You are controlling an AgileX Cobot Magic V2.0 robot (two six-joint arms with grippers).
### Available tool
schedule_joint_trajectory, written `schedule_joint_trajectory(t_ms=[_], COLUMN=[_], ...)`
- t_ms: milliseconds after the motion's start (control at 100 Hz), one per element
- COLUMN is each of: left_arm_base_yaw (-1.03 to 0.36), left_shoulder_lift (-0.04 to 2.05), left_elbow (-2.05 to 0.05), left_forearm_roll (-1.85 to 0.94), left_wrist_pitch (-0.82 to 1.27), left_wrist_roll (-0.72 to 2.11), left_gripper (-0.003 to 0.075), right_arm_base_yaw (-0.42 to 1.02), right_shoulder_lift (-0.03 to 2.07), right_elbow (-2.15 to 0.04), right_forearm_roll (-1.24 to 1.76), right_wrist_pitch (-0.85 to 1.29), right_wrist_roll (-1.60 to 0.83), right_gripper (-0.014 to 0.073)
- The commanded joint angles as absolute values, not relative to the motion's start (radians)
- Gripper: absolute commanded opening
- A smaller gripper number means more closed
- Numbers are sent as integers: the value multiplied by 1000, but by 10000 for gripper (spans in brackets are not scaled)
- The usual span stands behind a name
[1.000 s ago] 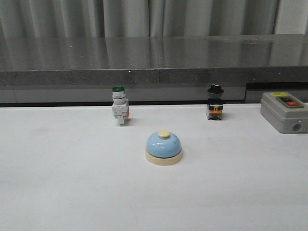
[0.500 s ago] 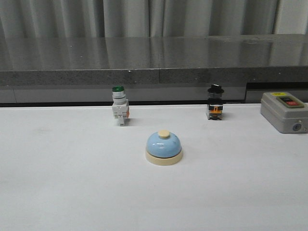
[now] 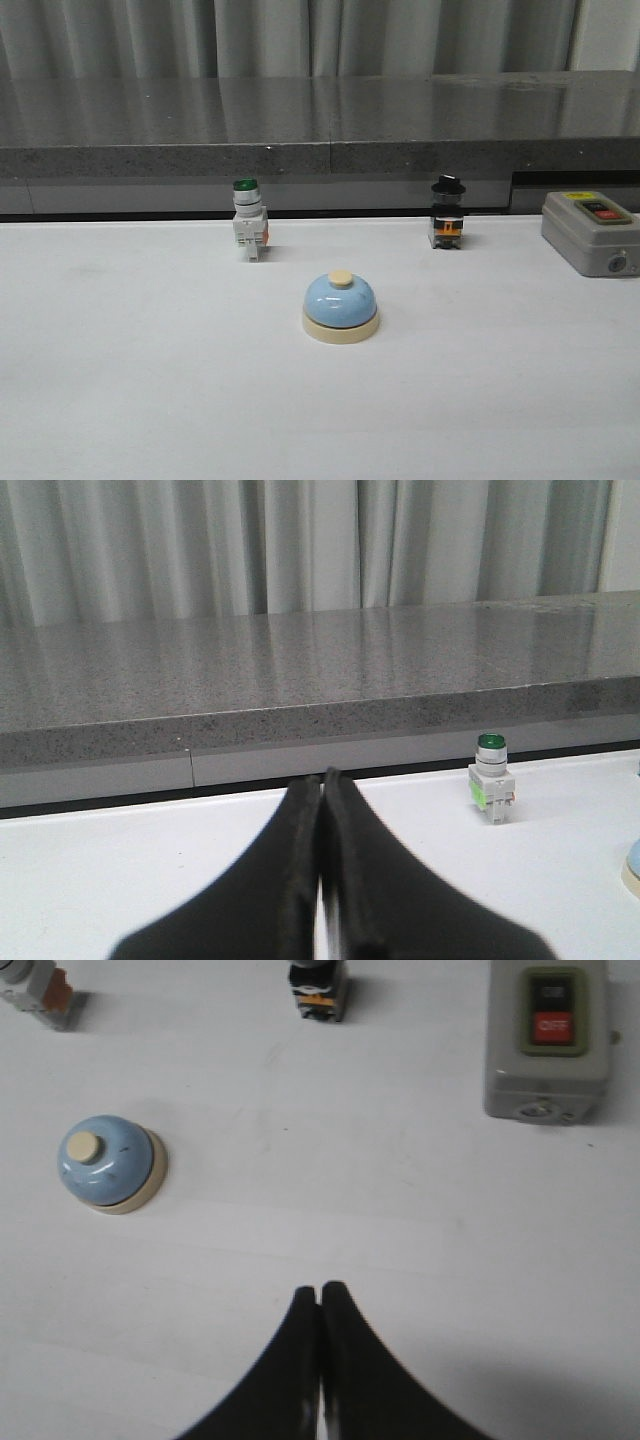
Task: Place and press bell with both arms
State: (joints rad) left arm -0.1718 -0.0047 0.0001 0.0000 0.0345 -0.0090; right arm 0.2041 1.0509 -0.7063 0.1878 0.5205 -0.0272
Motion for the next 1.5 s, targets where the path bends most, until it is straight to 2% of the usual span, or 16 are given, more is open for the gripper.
schedule_joint_trajectory(t_ms=[0,440,730,1490], left_arm_base_yaw=[-169,-169,-169,-169], left_shoulder_lift=[-35,-35,-35,-35], left_elbow=[43,43,43,43], left_forearm_roll=[-7,-7,-7,-7], left_wrist_pitch=[-41,-41,-41,-41], left_wrist_roll=[-19,-19,-19,-19], left_gripper=[-20,-20,-20,-20], right_arm_base_yaw=[250,471,551,554], right_shoulder_lift=[1105,1518,1713,1844], right_elbow=[-778,-1065,-1219,-1282], right_forearm_roll=[202,202,202,202], right_wrist_pitch=[446,407,432,505], right_wrist_roll=[-33,-34,-34,-34], right_gripper=[-60,-60,-60,-60])
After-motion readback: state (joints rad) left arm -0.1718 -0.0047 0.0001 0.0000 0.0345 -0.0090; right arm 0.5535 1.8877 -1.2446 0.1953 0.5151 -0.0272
